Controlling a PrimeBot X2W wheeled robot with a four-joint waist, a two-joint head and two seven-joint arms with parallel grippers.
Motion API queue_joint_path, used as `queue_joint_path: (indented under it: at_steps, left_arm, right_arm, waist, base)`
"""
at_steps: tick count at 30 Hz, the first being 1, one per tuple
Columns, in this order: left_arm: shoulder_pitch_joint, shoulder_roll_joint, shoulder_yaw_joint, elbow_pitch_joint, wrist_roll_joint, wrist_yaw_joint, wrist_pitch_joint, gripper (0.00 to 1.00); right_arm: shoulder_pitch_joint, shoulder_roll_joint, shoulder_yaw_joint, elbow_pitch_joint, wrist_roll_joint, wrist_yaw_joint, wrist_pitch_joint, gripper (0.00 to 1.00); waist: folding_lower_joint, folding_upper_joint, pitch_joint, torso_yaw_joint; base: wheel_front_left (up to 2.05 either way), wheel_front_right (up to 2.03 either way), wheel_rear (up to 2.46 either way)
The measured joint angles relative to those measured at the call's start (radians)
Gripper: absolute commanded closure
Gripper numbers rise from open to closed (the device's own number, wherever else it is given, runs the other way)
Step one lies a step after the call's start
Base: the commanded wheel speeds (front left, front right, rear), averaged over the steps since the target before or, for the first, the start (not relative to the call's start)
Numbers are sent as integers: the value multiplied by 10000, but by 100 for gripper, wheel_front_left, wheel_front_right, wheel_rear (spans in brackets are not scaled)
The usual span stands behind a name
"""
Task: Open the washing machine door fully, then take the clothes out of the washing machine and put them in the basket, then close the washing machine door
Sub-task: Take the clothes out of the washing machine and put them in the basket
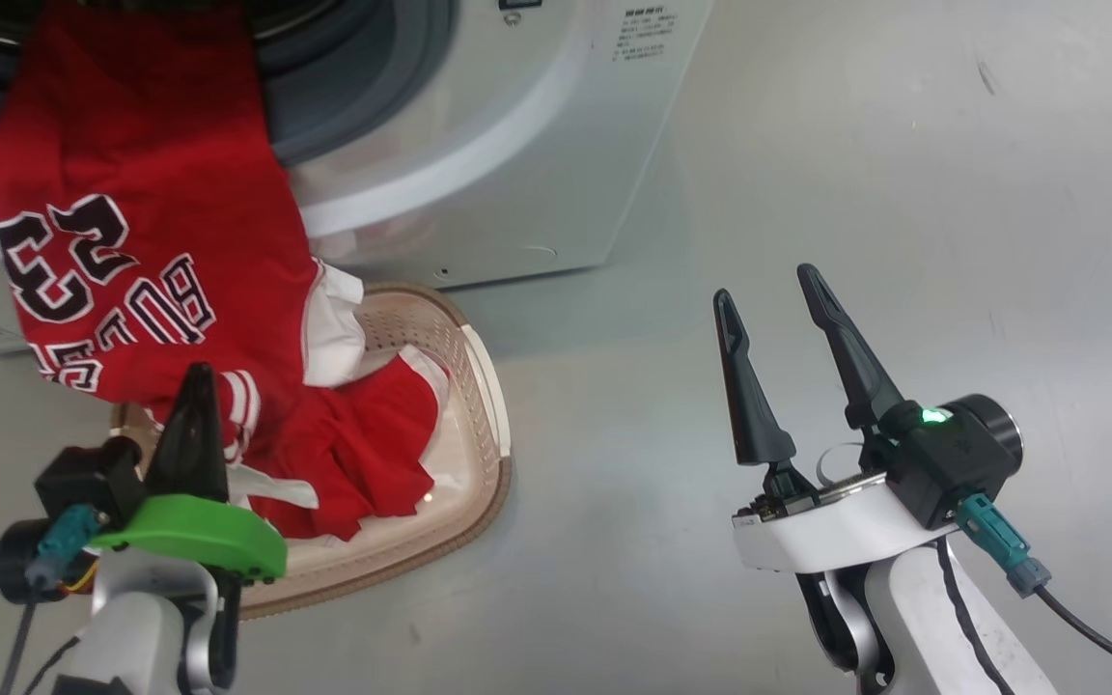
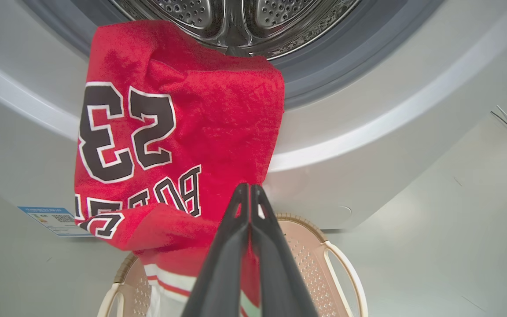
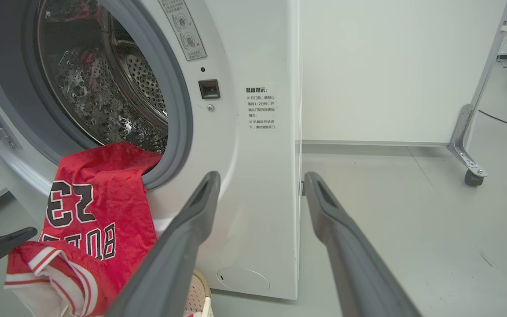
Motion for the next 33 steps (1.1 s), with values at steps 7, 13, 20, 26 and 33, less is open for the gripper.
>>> queue_joint_path:
  at_steps: [7, 13, 20, 26, 33]
  left_arm:
    - [-1001, 604, 247, 1024, 2, -171, 307, 100]
    - [-1832, 963, 602, 1860, -255, -385, 635, 100]
    - [-2570, 1158, 750, 2748, -506, -529, 882, 100]
    - [-3079, 1198, 782, 3584, -602, -734, 955, 100]
    - [-3580, 1191, 834, 4268, -702, -949, 949, 58]
  right_arm:
    - [-440, -2, 265, -399, 150, -86, 0, 0]
    - [-1024, -2, 543, -765, 483, -178, 0, 0]
    - [-1459, -2, 629, -892, 667, -267, 0, 0]
    - [-1709, 0, 640, -871, 834, -355, 0, 0]
    - [-1889, 0, 646, -769, 903, -441, 0, 0]
  waist:
    - [0, 0, 925, -397]
    - [0, 0, 1738, -800]
    - [0, 0, 2478, -1222]
    - [0, 0, 2967, -1584]
    - [1, 0, 3118, -1750]
  base:
    - [0, 0, 0]
    - [0, 0, 0]
    - [0, 0, 0]
    - [0, 0, 0]
    - [0, 0, 0]
